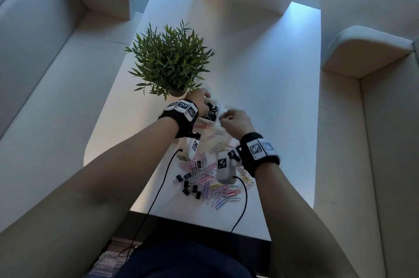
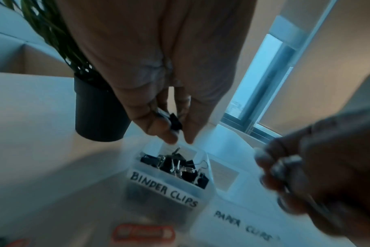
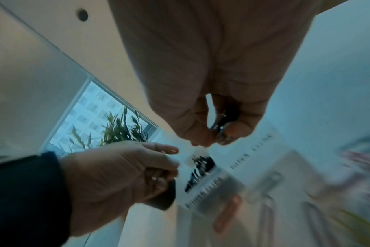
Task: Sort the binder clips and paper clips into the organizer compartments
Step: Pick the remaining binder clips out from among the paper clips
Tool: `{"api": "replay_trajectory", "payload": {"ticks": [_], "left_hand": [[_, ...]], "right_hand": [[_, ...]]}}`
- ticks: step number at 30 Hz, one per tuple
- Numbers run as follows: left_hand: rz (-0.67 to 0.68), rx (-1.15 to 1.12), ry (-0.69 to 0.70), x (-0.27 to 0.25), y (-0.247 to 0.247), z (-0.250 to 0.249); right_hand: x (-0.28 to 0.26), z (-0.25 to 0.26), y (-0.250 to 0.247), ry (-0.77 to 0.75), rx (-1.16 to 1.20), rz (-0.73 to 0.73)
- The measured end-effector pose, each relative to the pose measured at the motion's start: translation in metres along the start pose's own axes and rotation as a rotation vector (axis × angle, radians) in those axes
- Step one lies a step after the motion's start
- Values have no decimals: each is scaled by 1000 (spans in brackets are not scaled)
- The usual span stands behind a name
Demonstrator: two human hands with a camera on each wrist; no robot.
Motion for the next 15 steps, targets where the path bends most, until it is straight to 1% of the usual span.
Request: {"api": "replay_trajectory", "payload": {"ticks": [2,4,8,11,13,15], "left_hand": [[24,56,23,4,3,-4],[4,101,68,4,6,-6],[-29,67,124,1,6,1],[-35,-44,108,-1,-2,16],[-81,-103,116,-9,-11,24],[-162,-105,165,-23,-17,31]], "right_hand": [[16,11,-6,-39,-27,-63],[28,17,-7,-68,-68,-100],[42,26,5,-163,-185,-77],[46,31,19,-242,-241,-30],[45,34,28,-318,-280,-7],[39,36,31,-390,-283,-36]]}}
Point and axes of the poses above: each hand's wrist, its own x-axis towards the middle knuckle, its own y-axis out of the palm, z = x × y, the point moved 5 cm from there along x, towards the middle knuckle, and after that the axes turned 12 degrees about -y, right-handed, at the moved point
